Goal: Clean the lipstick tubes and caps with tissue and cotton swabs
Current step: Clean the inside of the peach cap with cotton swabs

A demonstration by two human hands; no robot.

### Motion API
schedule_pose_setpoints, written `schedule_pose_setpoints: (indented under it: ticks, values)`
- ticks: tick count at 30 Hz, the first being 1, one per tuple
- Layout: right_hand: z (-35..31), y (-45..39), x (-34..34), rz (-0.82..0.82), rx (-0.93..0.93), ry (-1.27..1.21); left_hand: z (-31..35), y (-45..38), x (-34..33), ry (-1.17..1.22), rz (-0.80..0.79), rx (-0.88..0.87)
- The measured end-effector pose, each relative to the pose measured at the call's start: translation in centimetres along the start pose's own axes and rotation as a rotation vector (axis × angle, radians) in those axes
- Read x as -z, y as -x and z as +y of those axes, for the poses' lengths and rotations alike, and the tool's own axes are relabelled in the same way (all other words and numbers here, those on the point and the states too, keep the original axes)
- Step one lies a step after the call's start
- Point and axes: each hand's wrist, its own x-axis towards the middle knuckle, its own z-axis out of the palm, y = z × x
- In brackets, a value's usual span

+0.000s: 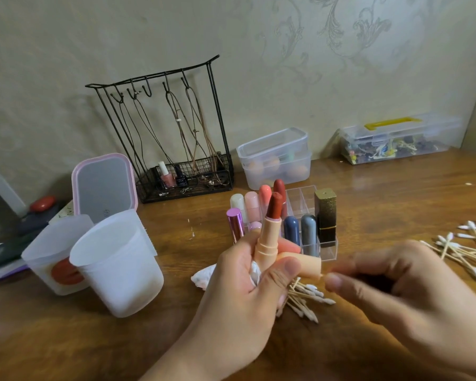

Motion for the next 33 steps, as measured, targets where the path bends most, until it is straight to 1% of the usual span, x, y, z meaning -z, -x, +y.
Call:
schedule_pose_setpoints:
  ticks: [4, 6, 7, 9, 11, 12, 13, 15, 17, 19, 22, 23, 24, 26, 27, 28, 29, 31, 32, 33]
  values:
    - [0.0, 0.2, 0.1, 0.161, 0.122, 0.196, -0.1, 0.1, -0.2, -0.021, -0.009, 0.005]
    - [-0.1, 0.2, 0.2, 0.198, 0.157, 0.299, -0.1, 0.0, -0.2, 0.000, -0.015, 0.009]
    - [-0.2, 0.1, 0.3, 0.186, 0.146, 0.331, -0.1, 0.0, -0.2, 0.019, -0.016, 0.008]
    - [-0.5, 0.0, 0.4, 0.099, 0.125, 0.344, -0.1, -0.1, -0.1, 0.038, -0.009, 0.005]
    - [-0.4, 0.0, 0.5, 0.025, 0.125, 0.277, -0.2, 0.0, -0.1, 0.022, -0.004, 0.007]
    - [-0.3, 0.0, 0.5, 0.043, 0.120, 0.220, -0.3, 0.0, -0.1, 0.009, -0.006, 0.006]
    - [-0.2, 0.1, 0.6, 0.095, 0.116, 0.185, -0.4, 0.0, -0.2, 0.001, -0.006, 0.003]
    - [0.0, 0.0, 0.8, 0.166, 0.112, 0.236, -0.3, -0.1, -0.2, 0.014, 0.015, -0.004]
    - [-0.2, 0.0, 0.8, 0.116, 0.130, 0.315, -0.4, -0.3, 0.1, 0.038, 0.052, -0.006]
    - [-0.4, 0.0, 1.0, 0.072, 0.161, 0.334, -0.5, -0.5, 0.4, 0.016, 0.082, -0.007]
    - [0.1, -0.1, 1.8, 0.210, 0.165, 0.343, -0.7, -0.6, 0.5, 0.032, 0.077, -0.009]
    - [0.3, -0.2, 2.0, 0.226, 0.159, 0.366, -0.8, -0.7, 0.5, 0.045, 0.078, -0.006]
    - [0.4, -0.2, 2.0, 0.199, 0.159, 0.396, -0.9, -0.7, 0.6, 0.057, 0.081, 0.002]
    - [0.6, -0.1, 2.0, 0.077, 0.162, 0.411, -1.1, -0.8, 0.7, 0.097, 0.084, 0.009]
    - [0.6, -0.1, 2.0, 0.029, 0.157, 0.383, -1.2, -0.8, 0.7, 0.116, 0.081, 0.006]
    - [0.5, -0.1, 2.0, 0.016, 0.152, 0.347, -1.3, -0.8, 0.7, 0.118, 0.076, 0.007]
    - [0.4, 0.0, 2.0, 0.048, 0.153, 0.325, -1.3, -0.8, 0.6, 0.104, 0.069, 0.011]
    - [0.4, 0.0, 1.9, 0.165, 0.161, 0.341, -1.3, -0.8, 0.4, 0.102, 0.060, 0.012]
    - [0.6, 0.0, 1.9, 0.191, 0.156, 0.382, -1.3, -0.8, 0.4, 0.122, 0.063, 0.015]
    - [0.7, 0.0, 1.8, 0.182, 0.150, 0.435, -1.3, -0.8, 0.4, 0.143, 0.072, 0.021]
